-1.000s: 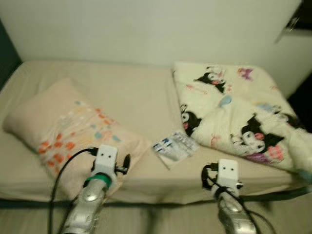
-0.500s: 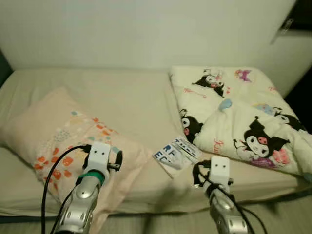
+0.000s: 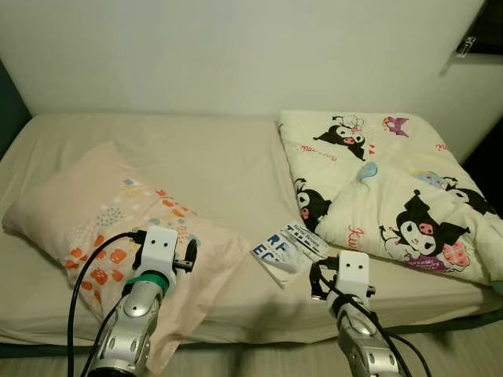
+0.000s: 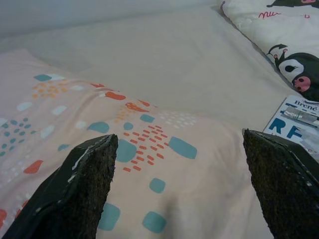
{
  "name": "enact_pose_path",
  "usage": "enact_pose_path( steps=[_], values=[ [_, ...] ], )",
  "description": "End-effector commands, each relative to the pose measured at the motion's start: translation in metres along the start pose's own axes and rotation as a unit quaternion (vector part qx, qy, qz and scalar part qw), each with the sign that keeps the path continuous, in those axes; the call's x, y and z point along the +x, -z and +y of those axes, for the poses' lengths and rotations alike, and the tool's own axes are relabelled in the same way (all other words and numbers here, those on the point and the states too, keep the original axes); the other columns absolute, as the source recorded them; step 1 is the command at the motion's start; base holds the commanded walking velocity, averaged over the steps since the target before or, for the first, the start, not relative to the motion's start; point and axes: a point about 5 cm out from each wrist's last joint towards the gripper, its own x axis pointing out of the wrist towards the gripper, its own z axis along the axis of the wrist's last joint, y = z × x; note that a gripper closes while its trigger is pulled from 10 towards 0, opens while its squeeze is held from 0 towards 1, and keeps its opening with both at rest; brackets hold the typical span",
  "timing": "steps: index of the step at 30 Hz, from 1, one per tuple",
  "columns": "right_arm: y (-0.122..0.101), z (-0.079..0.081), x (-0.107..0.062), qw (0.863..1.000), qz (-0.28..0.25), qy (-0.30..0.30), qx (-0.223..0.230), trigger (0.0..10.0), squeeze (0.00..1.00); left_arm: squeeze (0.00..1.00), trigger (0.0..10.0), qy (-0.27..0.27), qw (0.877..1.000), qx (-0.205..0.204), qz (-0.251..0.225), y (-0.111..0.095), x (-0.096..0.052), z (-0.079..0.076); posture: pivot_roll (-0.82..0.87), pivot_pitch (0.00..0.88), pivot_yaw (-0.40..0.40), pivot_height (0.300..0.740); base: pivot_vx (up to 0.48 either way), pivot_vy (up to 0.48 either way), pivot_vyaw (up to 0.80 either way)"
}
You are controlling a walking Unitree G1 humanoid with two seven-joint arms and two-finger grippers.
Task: Clean up the room
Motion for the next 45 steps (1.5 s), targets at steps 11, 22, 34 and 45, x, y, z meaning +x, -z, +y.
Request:
enact_pose_path(
  steps=[11,22,34,45],
  values=[
    [0.003,-0.004,0.002,1.000,0.007,0.008,0.000,10.0,0.00,0.00,10.0,0.007,1.000,-0.009,0.026,0.009,0.000,-0.001,0.14,0.021,0.036,0.740,0.000,0.160,0.00],
    [0.003,-0.003,0.001,1.000,0.009,0.010,0.002,10.0,0.00,0.00,10.0,0.005,1.000,-0.008,0.027,0.009,0.001,0.001,0.14,0.016,0.042,0.740,0.000,0.472,0.00],
    [0.003,-0.004,0.003,1.000,0.008,0.013,0.005,10.0,0.00,0.00,10.0,0.005,1.000,-0.004,0.027,0.008,0.002,0.005,0.15,0.012,0.048,0.740,0.000,0.480,0.00],
    [0.000,-0.005,0.006,1.000,0.006,0.019,0.012,10.0,0.00,0.00,10.0,0.008,0.999,0.037,0.039,0.009,0.002,0.010,0.17,0.016,0.050,0.740,0.000,0.393,0.00]
  ],
)
